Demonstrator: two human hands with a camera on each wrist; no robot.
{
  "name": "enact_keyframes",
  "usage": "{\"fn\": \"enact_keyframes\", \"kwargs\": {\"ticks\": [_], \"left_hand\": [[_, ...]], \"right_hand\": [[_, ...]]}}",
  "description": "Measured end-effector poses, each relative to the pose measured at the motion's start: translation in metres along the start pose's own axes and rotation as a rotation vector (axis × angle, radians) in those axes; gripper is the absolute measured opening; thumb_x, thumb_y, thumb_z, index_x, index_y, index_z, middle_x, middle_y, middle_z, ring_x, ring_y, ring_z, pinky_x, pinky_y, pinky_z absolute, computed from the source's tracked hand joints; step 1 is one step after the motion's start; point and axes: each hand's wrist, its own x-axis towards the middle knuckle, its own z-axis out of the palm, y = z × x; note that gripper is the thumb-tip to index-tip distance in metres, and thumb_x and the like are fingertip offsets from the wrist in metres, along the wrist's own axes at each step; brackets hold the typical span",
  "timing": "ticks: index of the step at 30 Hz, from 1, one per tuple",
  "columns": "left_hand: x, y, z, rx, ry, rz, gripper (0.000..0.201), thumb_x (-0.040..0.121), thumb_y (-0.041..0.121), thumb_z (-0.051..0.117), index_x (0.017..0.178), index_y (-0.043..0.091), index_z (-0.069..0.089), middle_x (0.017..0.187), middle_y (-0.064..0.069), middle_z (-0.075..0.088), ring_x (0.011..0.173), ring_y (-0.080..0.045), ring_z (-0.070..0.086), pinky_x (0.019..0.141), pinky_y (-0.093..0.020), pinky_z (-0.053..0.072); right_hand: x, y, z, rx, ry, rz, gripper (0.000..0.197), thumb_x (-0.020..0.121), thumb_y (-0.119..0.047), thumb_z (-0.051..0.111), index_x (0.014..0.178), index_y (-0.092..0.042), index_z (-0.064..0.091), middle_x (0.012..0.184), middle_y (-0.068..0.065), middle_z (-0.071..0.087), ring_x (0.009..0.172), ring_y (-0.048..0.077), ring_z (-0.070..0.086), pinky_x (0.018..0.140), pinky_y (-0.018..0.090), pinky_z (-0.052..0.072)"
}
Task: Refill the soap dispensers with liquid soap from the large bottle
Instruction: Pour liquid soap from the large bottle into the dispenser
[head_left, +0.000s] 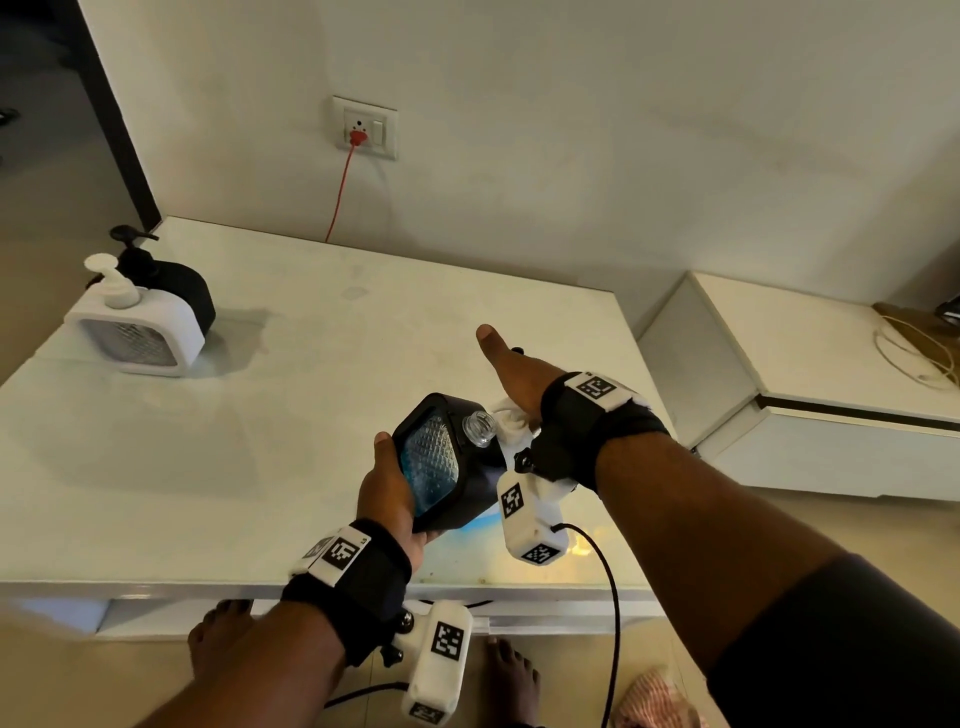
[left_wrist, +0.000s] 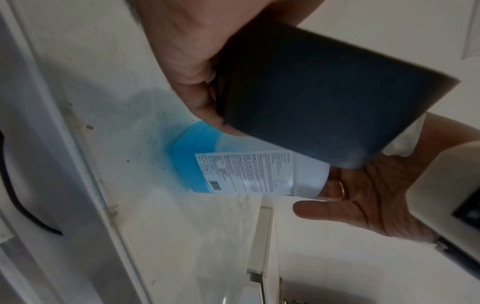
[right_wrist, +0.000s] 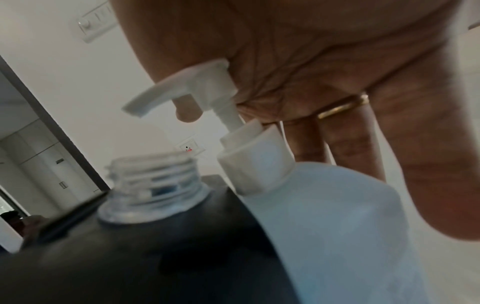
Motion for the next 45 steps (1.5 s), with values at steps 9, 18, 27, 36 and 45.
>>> {"fn": "enact_keyframes", "kwargs": {"ticks": [9,18,27,36,45], "left_hand": [[0.0,0.0,0.0,-0.014,-0.005,-0.015,0.048,0.105,0.064,0.035,0.12,0.028,0.062,0.129,-0.016,0.066,0.114,-0.038,0.064,0.1,-0.055,0.054],[-0.001,-0.001,-0.001,0.012,-0.008,-0.012,0.055,0.104,0.065,0.035,0.129,0.025,0.063,0.125,-0.014,0.069,0.108,-0.034,0.067,0.081,-0.044,0.058],[-0.004,0.0,-0.003,0.015,-0.006,-0.025,0.057,0.104,0.066,0.035,0.132,0.024,0.06,0.129,-0.015,0.067,0.109,-0.036,0.066,0.09,-0.048,0.056],[-0.007,0.0,-0.002,0.008,-0.031,-0.016,0.044,0.105,0.063,0.035,0.107,0.028,0.063,0.125,-0.015,0.067,0.113,-0.037,0.064,0.1,-0.053,0.053],[-0.006,0.0,-0.001,0.017,-0.011,-0.005,0.043,0.106,0.06,0.036,0.109,0.027,0.063,0.116,-0.015,0.068,0.103,-0.034,0.066,0.086,-0.046,0.056]], "right_hand": [[0.018,0.006,0.012,0.055,0.072,0.036,0.095,0.088,-0.082,0.016,0.151,-0.013,0.035,0.084,0.007,0.055,0.065,0.019,0.053,0.062,0.03,0.036],[0.03,0.019,0.025,0.116,0.188,0.069,0.091,0.081,-0.086,0.027,0.119,-0.012,0.063,0.118,0.011,0.065,0.107,0.031,0.06,0.098,0.041,0.042],[0.024,0.013,0.022,0.11,0.129,0.082,0.103,0.079,-0.089,0.023,0.145,-0.013,0.044,0.136,0.012,0.055,0.118,0.03,0.055,0.103,0.04,0.037],[0.015,0.004,0.005,0.068,0.006,0.003,0.085,0.092,-0.077,0.013,0.137,-0.015,0.051,0.116,0.013,0.056,0.097,0.025,0.054,0.096,0.035,0.037],[0.025,0.014,0.019,0.087,0.102,0.084,0.1,0.08,-0.089,0.022,0.133,-0.011,0.056,0.126,0.013,0.061,0.101,0.027,0.058,0.087,0.036,0.036]]}}
